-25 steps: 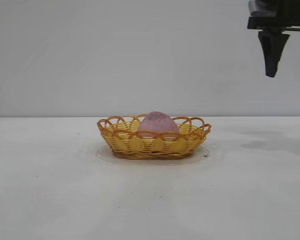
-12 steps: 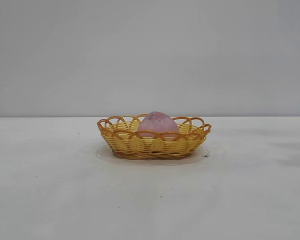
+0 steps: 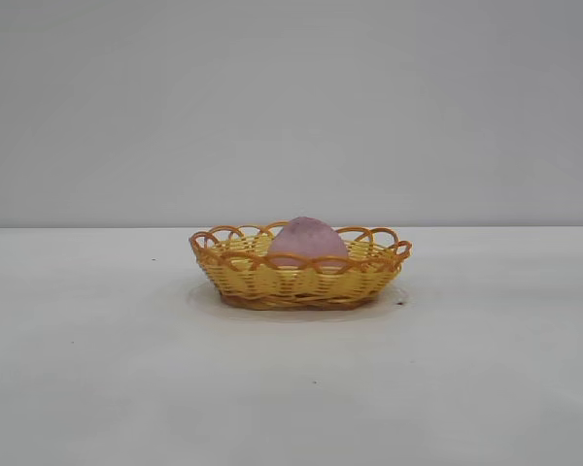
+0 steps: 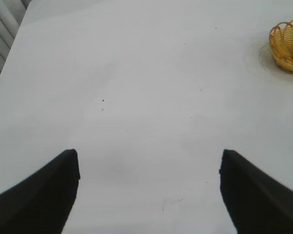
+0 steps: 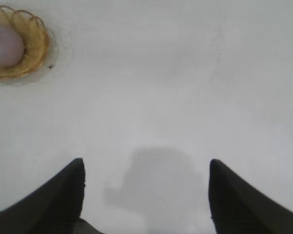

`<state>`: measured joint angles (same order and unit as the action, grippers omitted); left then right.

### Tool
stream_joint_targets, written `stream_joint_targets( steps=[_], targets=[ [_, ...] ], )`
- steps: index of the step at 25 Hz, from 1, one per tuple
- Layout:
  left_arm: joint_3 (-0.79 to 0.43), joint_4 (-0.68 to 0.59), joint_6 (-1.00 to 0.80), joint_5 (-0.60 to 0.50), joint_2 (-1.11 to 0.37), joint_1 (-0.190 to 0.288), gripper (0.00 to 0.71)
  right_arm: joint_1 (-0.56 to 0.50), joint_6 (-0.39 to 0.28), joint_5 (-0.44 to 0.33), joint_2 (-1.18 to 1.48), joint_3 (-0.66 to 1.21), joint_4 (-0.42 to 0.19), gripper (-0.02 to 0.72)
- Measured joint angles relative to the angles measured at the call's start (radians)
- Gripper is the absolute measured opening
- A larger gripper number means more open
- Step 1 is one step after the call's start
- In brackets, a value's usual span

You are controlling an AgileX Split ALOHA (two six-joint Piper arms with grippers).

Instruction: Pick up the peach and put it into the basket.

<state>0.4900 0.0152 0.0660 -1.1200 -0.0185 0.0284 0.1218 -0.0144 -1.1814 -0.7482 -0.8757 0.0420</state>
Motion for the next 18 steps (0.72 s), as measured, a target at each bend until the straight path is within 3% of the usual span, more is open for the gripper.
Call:
stream_joint_targets(
  steps=[10,18],
  targets=[
    [0.0,0.0,0.0,0.0,0.0,0.0,0.557,-0.002,0.0,-0.005,0.509,0.311,0.0,0.458],
    [0.0,0.0,0.0,0.0,0.0,0.0,0.557,-0.002,-0.002,0.004,0.764,0.367,0.01,0.458]
  ],
)
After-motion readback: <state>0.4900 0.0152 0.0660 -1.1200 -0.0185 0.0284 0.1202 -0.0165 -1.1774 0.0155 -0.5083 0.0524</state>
